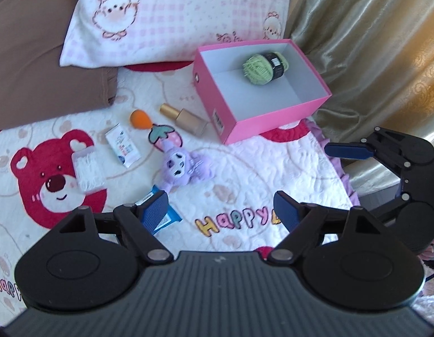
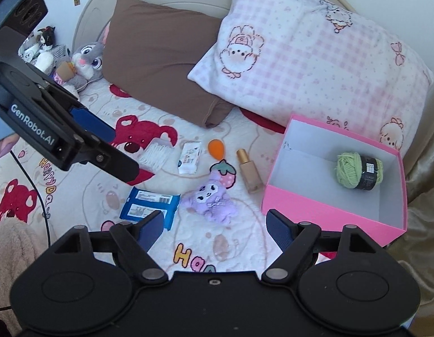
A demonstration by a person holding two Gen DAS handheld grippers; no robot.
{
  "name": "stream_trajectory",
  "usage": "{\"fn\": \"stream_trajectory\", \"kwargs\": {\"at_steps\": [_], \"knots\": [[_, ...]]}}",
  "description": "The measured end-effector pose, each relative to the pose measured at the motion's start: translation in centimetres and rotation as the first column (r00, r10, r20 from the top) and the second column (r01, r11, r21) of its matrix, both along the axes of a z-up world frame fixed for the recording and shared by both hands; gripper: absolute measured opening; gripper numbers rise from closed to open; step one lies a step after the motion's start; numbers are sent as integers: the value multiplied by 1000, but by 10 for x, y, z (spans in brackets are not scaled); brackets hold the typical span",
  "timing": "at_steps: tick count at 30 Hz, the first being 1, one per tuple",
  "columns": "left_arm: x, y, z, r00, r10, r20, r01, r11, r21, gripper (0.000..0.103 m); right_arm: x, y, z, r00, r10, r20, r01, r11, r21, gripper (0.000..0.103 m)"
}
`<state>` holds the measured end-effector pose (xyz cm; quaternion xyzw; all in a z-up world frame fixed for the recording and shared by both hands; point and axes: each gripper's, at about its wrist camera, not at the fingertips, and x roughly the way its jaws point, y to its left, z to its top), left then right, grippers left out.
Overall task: Organize objects
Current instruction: 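Move the left tool back toward the blue wet-wipe pack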
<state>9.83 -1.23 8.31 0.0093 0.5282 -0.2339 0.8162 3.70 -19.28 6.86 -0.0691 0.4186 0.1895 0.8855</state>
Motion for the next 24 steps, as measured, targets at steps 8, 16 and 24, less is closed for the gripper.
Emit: {"fn": "stream_trajectory", "kwargs": {"at_steps": [8,16,24], "knots": [[-9,39,-39,999,22,-36,-21,999,43,82,2,37,-29,992,96,-86,-99,994,-36,83],[-11,70,-73,996,82,47,-83,996,41,87,9,62,-51,985,159,-69,-164,984,-66,83],[1,83,-122,989,129,67,-131,991,22,92,22,84,-83,977,211,-12,-212,977,-23,83]]}}
